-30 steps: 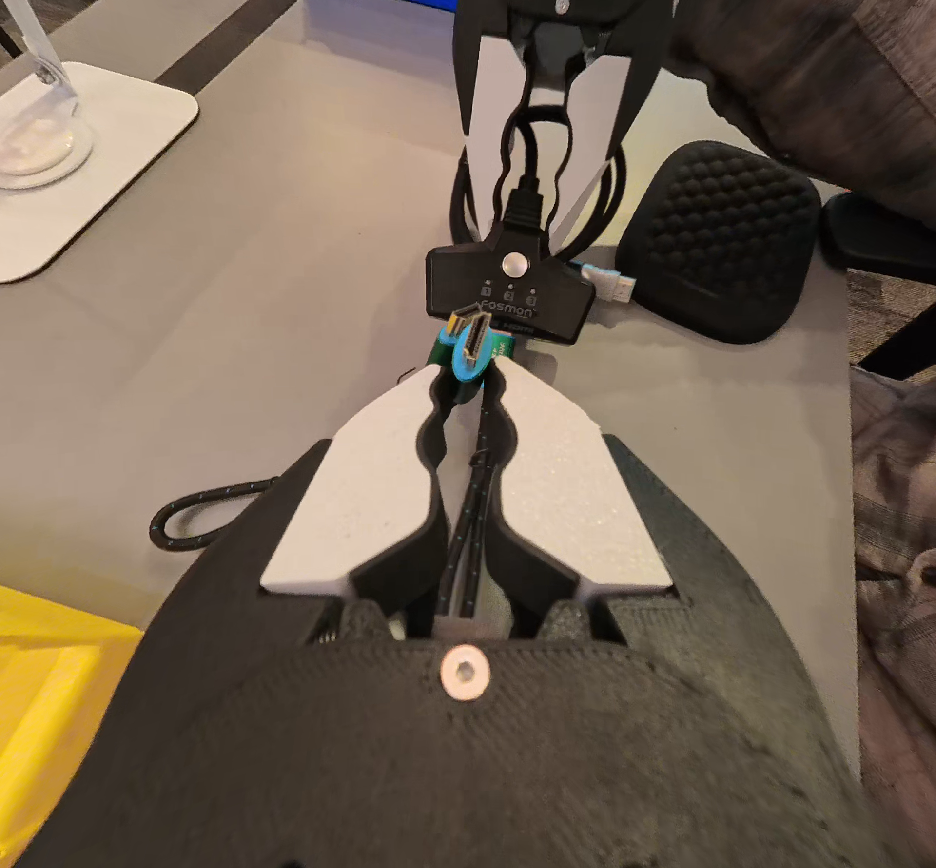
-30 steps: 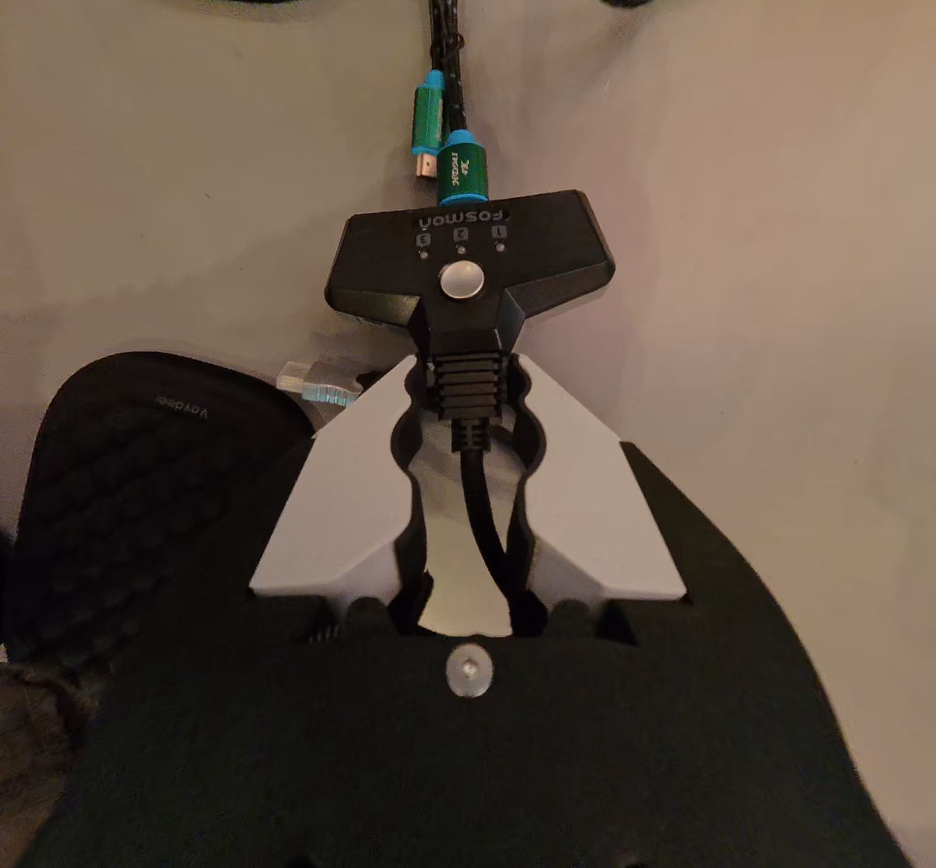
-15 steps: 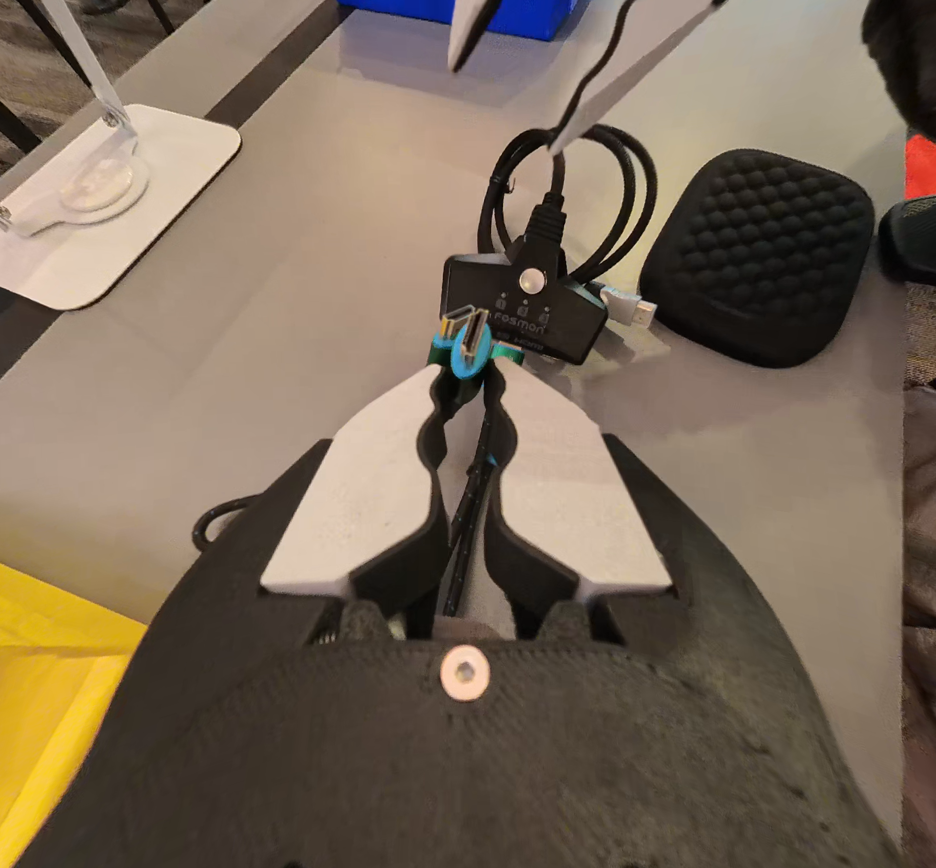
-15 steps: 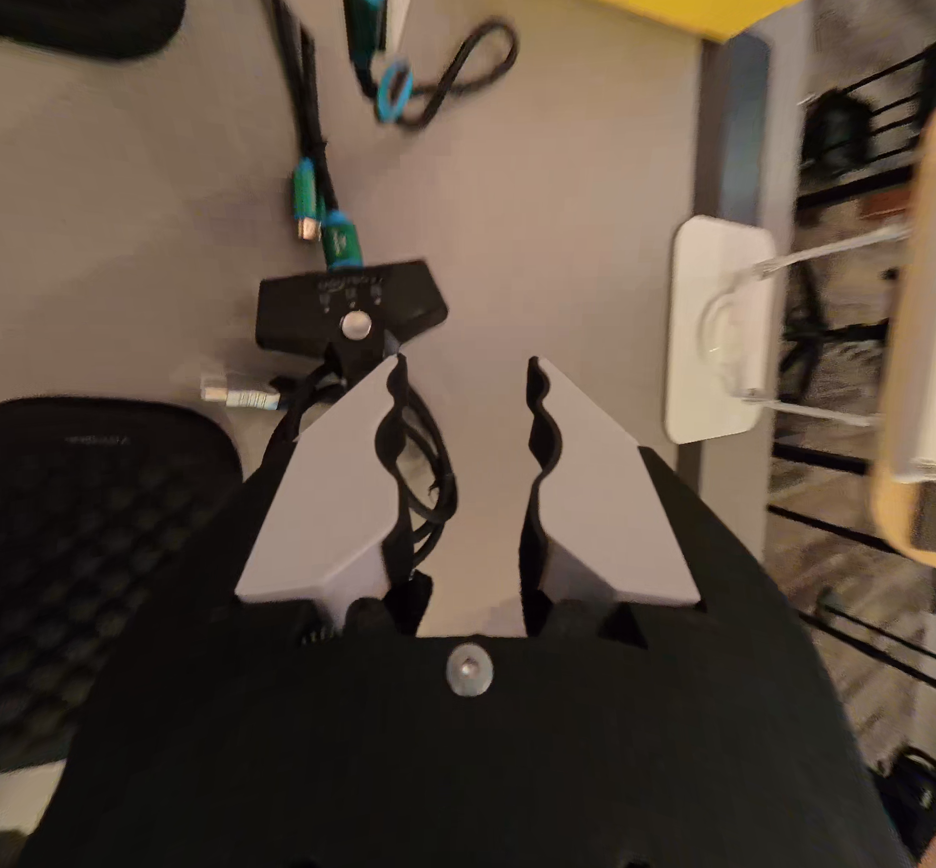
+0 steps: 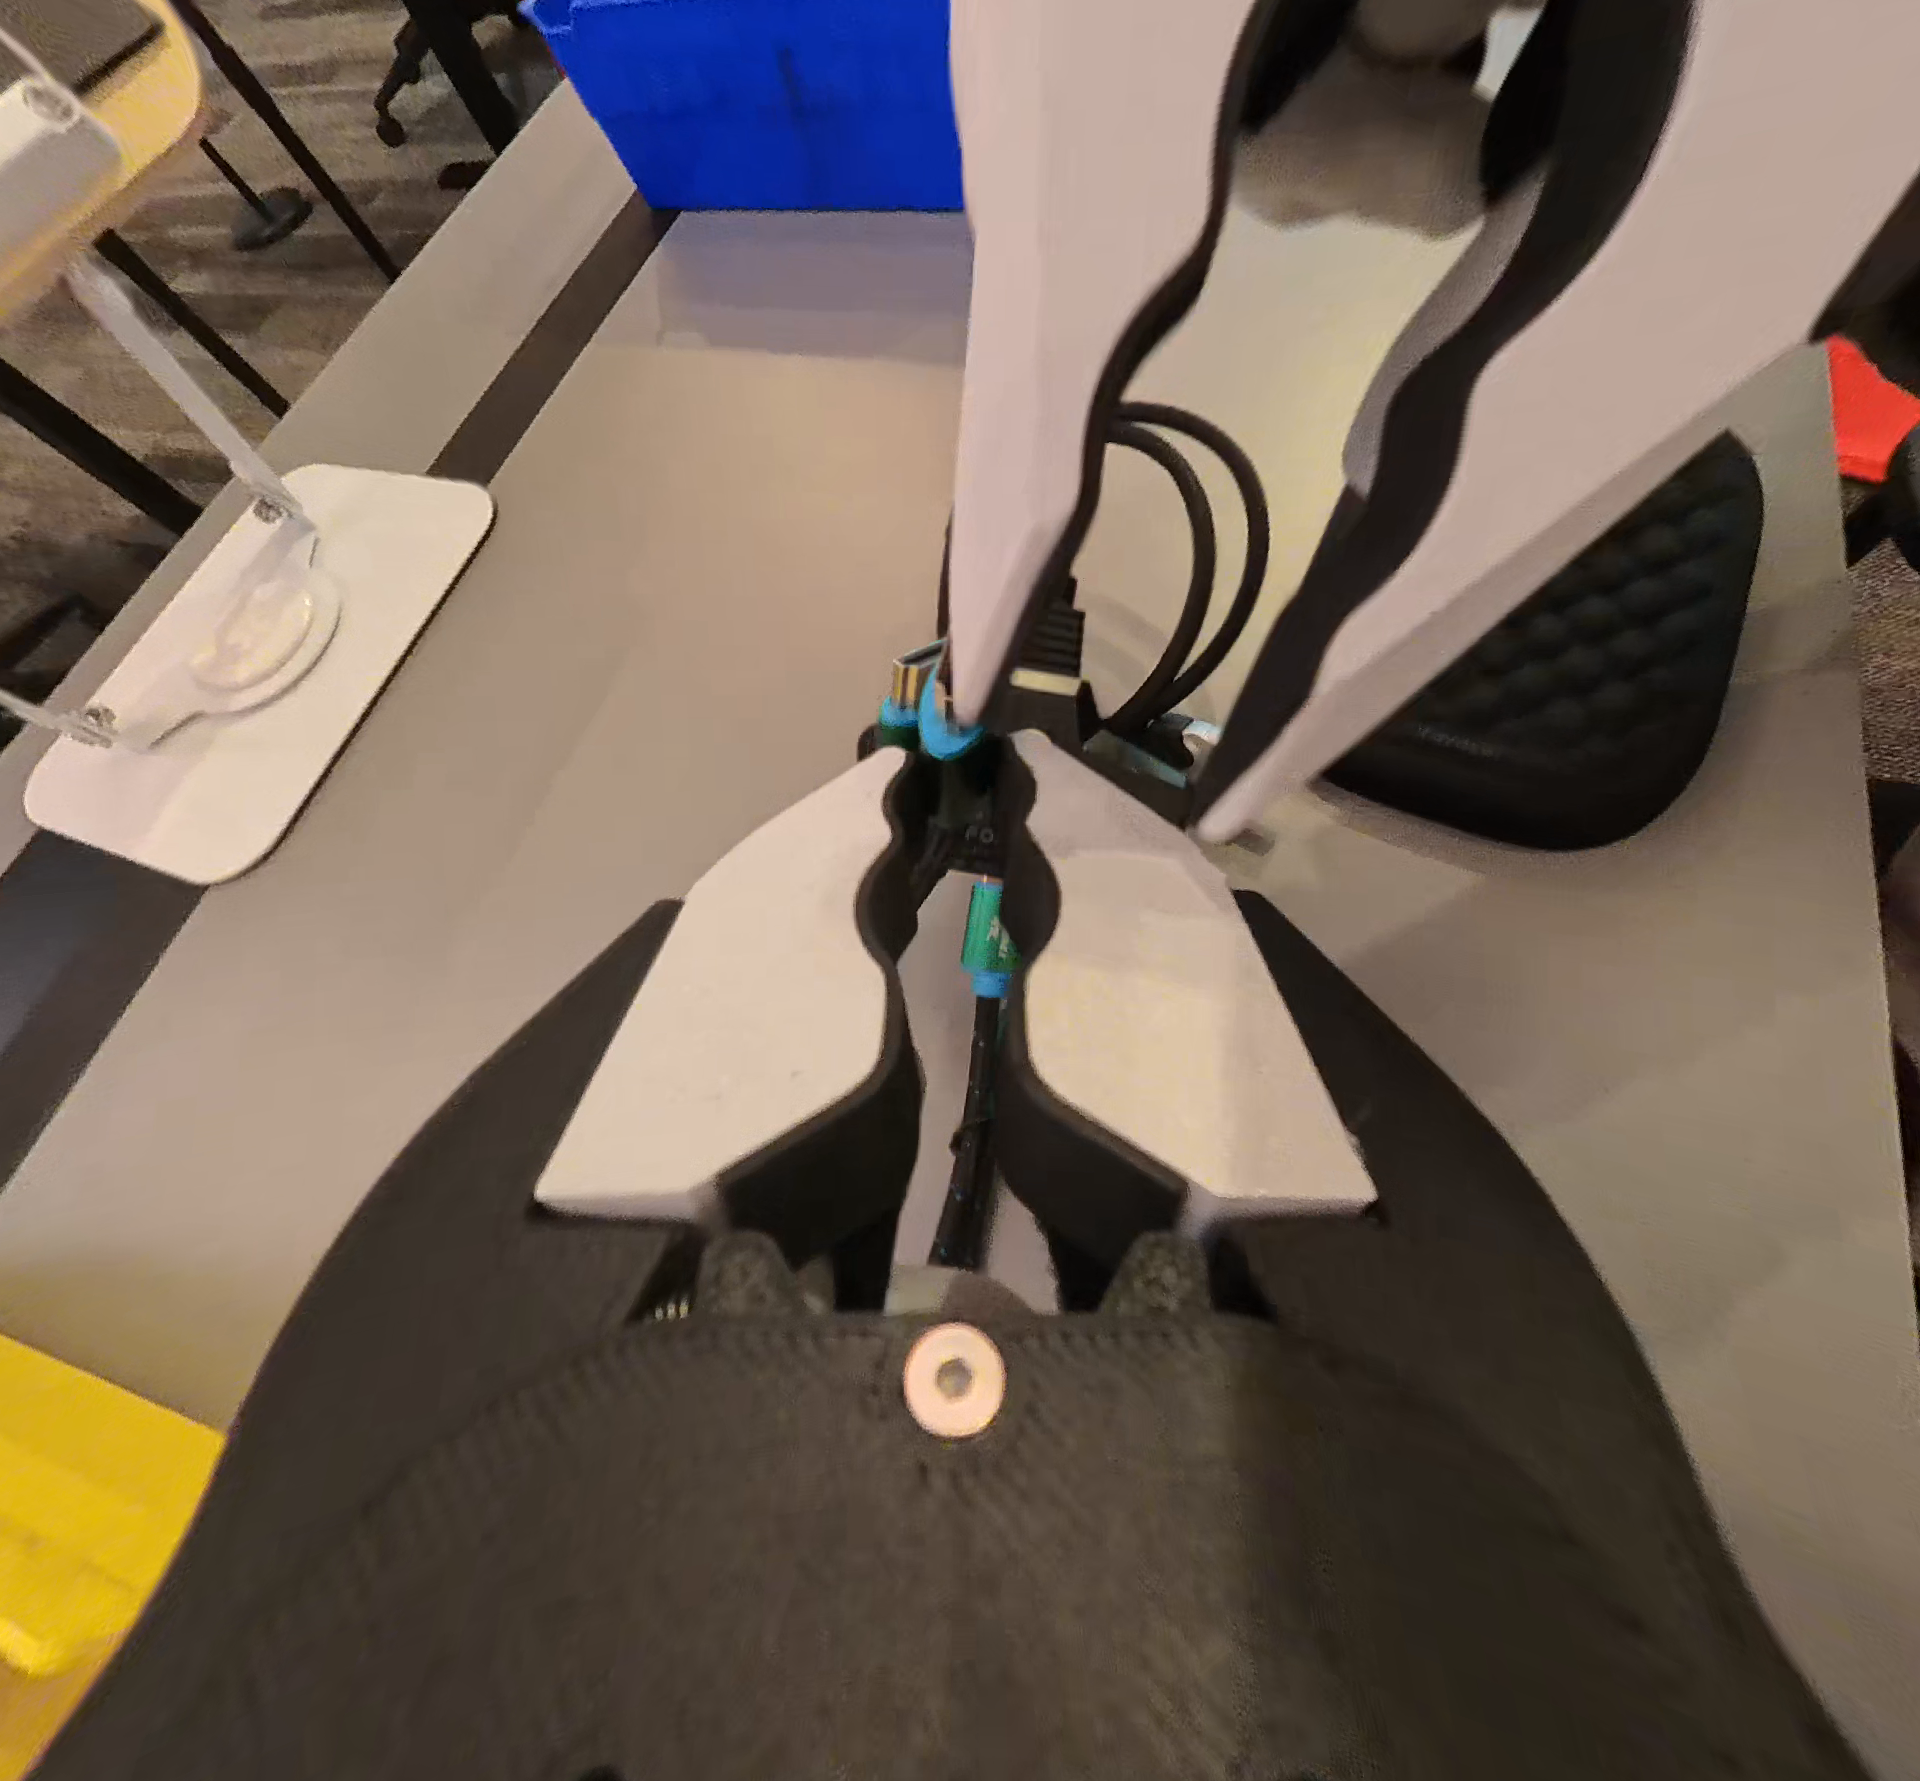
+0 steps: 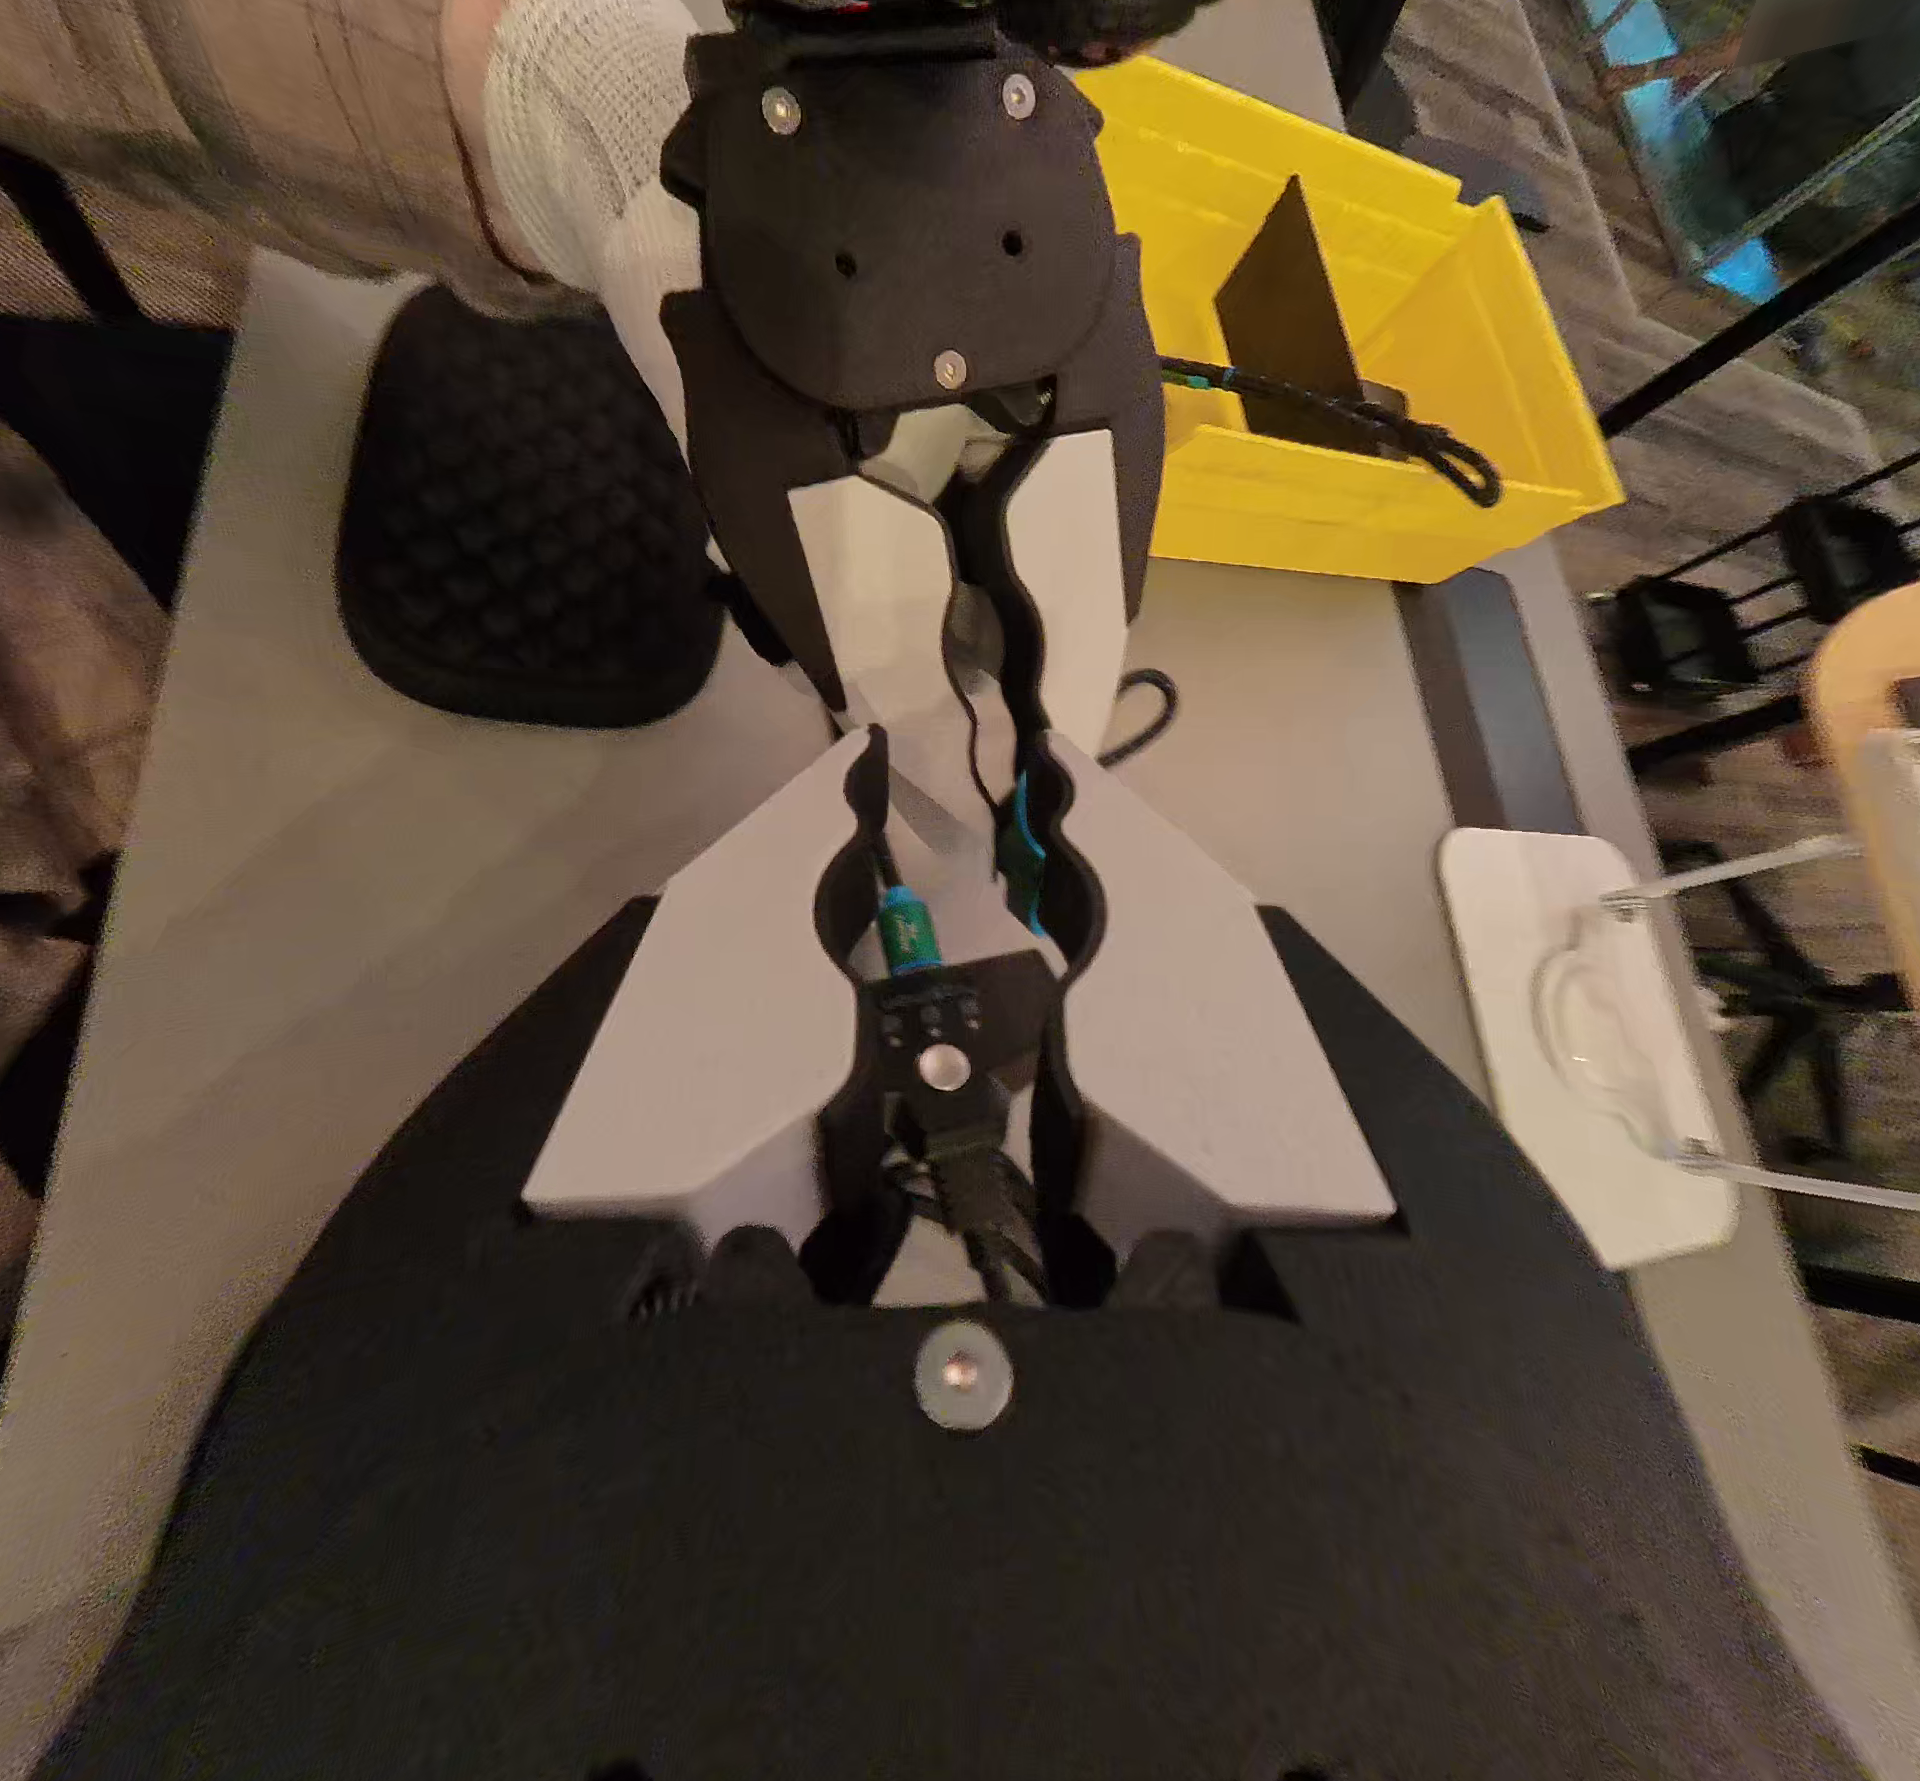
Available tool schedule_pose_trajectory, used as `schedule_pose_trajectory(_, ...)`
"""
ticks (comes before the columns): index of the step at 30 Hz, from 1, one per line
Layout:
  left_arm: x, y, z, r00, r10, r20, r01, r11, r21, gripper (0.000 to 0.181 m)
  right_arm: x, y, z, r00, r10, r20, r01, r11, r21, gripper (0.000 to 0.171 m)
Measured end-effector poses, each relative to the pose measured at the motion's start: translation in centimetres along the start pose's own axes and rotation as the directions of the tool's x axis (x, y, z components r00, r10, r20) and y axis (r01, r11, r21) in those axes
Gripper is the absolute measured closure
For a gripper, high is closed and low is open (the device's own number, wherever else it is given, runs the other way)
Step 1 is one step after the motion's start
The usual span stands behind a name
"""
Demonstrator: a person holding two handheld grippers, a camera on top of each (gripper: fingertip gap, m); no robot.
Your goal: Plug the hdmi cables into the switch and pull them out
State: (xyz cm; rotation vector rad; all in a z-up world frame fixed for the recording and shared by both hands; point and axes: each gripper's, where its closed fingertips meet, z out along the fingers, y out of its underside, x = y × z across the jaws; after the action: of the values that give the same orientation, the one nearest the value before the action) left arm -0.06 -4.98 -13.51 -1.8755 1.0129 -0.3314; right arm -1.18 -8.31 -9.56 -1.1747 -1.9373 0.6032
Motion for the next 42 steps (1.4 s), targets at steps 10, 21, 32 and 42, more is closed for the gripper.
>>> schedule_pose_trajectory(10,0.9,-1.2,1.5,0.993,0.12,0.017,-0.12,0.993,-0.024,0.169,0.1,1.1,-0.7,0.991,0.13,-0.004,-0.13,0.991,0.031,0.171)
schedule_pose_trajectory(21,-0.2,-2.1,0.4,0.996,0.079,0.04,-0.08,0.996,0.025,0.169,1.5,0.7,-2.2,0.987,0.145,-0.069,-0.14,0.987,0.072,0.165)
schedule_pose_trajectory(32,-1.3,-3.0,-2.6,0.995,0.045,0.089,-0.051,0.997,0.064,0.17,3.0,-0.5,-3.0,0.988,0.096,-0.124,-0.081,0.989,0.122,0.145)
schedule_pose_trajectory(42,-1.6,-3.1,-5.3,0.993,0.01,0.121,-0.022,0.995,0.096,0.169,3.5,-3.3,-2.5,0.993,0.045,-0.107,-0.021,0.977,0.213,0.141)
